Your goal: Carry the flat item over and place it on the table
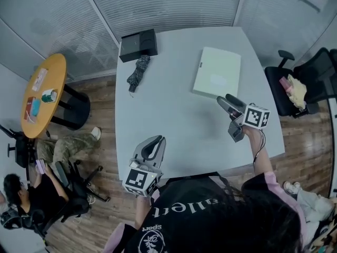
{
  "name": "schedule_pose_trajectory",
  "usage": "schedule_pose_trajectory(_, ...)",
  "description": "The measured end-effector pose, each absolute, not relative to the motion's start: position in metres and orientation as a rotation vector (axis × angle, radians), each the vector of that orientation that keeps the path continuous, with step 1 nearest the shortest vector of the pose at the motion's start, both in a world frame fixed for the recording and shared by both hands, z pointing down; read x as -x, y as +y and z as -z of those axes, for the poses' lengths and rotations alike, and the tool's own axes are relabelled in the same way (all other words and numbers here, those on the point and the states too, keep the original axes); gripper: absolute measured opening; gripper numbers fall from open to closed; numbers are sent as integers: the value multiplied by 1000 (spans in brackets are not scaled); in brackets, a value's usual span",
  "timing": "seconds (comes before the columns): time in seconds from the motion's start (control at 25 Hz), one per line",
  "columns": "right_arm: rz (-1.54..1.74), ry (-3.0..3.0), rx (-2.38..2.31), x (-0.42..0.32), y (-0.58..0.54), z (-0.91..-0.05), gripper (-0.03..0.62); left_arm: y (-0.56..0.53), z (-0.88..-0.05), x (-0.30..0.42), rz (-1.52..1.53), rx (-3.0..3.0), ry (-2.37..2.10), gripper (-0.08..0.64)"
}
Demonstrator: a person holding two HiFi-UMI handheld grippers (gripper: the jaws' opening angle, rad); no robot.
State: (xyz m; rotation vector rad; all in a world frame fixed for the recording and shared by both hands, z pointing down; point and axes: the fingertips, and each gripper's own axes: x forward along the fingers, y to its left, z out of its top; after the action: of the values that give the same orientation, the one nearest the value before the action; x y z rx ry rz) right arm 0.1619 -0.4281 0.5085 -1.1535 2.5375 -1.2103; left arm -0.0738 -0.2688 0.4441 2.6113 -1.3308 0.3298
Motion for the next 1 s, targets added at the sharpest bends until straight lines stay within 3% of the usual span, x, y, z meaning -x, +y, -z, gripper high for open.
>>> schedule_pose_trajectory(0.6,1063,2575,1128,-74,-284,-461,340,-229,-439,100,-303,-2718,-1184,46)
schedule_pose_trajectory(0.64,1057,2551,1140,-69,-277,-458,323,-226,-439,102,-300,-2726,-1171,46)
schedule_pose_trajectory(0.76,1038,2489,1174,-56,-259,-451,193,-217,-440,107,-294,-2752,-1122,46)
schedule_pose_trajectory(1.0,1016,2419,1237,-33,-223,-448,107,-194,-445,111,-300,-2803,-999,46)
